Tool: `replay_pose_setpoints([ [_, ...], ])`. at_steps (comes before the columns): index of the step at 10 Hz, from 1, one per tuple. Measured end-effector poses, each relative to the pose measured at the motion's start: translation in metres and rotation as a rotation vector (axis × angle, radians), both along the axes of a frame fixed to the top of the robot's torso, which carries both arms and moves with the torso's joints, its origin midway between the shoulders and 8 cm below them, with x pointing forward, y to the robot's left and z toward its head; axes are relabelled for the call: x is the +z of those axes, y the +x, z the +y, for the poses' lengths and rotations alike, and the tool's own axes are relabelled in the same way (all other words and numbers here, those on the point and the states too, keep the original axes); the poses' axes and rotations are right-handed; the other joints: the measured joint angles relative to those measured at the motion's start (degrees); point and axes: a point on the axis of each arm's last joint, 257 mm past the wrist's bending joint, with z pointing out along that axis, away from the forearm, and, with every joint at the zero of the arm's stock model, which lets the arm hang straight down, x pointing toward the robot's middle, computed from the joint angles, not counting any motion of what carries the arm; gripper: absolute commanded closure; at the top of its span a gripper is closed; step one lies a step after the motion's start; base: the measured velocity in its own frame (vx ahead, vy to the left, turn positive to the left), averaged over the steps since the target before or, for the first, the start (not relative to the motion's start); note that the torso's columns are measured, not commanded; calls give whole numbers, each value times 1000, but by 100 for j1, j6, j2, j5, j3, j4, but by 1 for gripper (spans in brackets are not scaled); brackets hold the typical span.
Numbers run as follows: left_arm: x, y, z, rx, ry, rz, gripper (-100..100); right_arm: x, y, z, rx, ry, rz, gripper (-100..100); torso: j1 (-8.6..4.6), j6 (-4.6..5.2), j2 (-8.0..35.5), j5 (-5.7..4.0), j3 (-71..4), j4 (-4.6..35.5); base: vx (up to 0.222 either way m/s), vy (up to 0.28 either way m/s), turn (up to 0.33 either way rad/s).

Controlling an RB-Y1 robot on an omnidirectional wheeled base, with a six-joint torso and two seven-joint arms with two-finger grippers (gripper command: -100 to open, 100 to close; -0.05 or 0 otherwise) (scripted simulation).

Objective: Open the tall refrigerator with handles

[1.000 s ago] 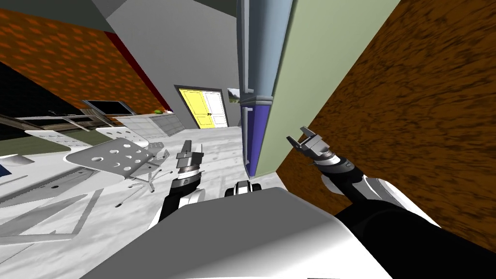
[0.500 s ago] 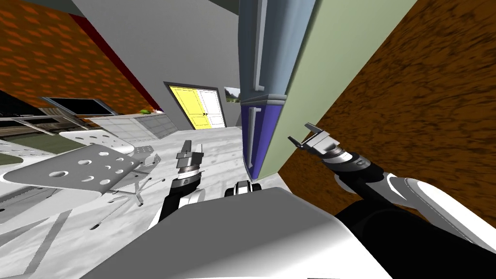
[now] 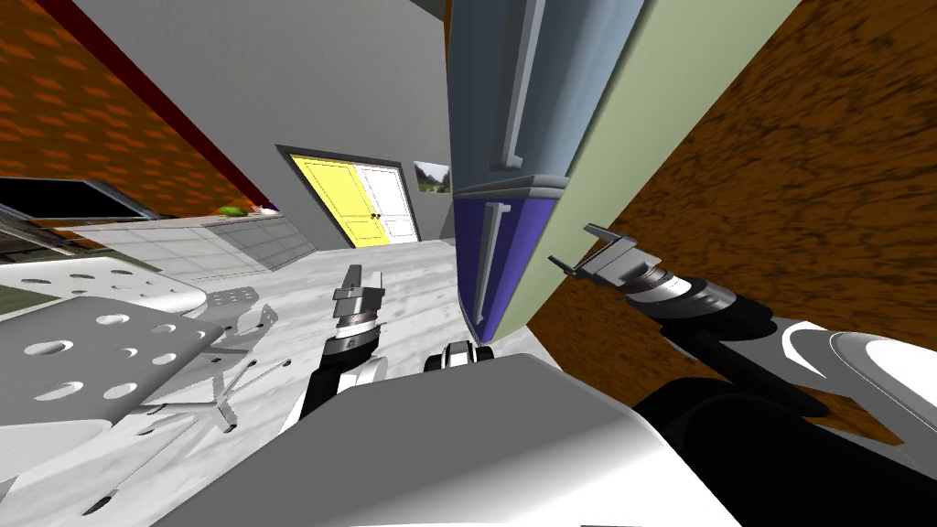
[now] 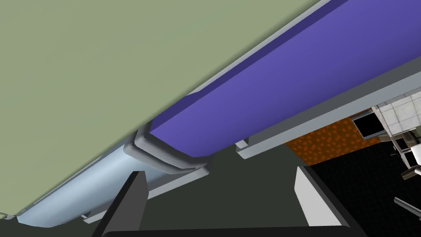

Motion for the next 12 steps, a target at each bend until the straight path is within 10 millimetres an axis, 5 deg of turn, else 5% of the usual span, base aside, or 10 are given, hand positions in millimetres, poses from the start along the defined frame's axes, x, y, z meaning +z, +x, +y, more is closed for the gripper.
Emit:
replay_pose_setpoints([
  [3, 0, 0, 0, 0, 0, 0, 0, 9, 1, -5, -52, -149, -28, -100, 14, -4, -14, 2, -8, -4, 30, 56, -130],
  [12, 0, 0, 0, 0, 0, 0, 0, 13, 0, -7, -67, -190, -35, -100, 31, 2, -22, 7, -12, -5, 4, 12, -18],
])
